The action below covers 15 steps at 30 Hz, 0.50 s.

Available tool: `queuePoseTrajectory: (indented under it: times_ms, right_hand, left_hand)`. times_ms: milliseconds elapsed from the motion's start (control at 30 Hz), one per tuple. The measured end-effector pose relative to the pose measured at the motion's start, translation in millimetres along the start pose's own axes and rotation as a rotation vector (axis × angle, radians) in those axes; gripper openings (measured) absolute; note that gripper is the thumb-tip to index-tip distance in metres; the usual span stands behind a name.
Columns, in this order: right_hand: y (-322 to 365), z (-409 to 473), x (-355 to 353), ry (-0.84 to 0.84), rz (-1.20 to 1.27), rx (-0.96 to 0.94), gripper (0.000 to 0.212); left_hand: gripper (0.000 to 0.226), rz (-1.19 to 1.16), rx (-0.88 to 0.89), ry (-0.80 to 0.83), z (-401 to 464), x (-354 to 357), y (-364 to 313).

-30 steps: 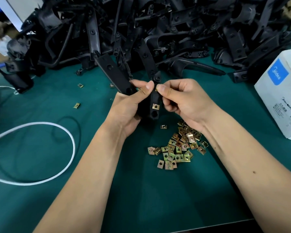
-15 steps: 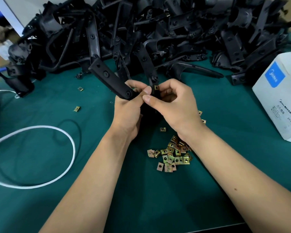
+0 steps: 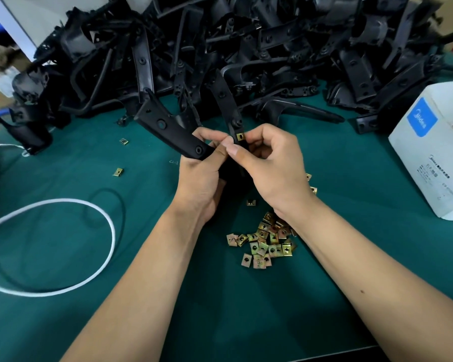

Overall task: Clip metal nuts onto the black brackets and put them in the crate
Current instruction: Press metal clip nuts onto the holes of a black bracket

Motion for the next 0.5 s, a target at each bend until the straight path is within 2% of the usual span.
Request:
queuePoseTrajectory:
  times_ms: [133,333,433,500]
  right_hand:
    - [13.1,3.6,-4.4,0.022,-0.021,-0.013,0.019]
    - [48.7,1.7,-61.8,-0.103,-0.189,-0.024,0.023]
    - [82.8,-14.0,-128.5,-0.279,-0.249,-0.146,0.017]
    - [96.8,-34.3,-186.1,-0.424,-0.264,-0.177,0.015]
  left_hand:
    - [0.02,0.019,-0.012,-0.031,-3.2,5.0,-0.7]
    - [0.037,-0.031,0.018,-0.062,-25.0,69.7,-6.2]
    - [0.046,0.084,0.115,0.067,-49.1,135.7,-13.3]
    - [0.039,0.151,0.204,0.23,-73.2,194.7,-14.3]
Point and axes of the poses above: each hand's wrist, its own z-axis towards the middle knuckle, its own x-axis out of the palm, y = z × x, the point moved 9 cm from there along z, towards the middle knuckle, and after that the axes turned 12 degrees about -x, right-handed, at the moved point
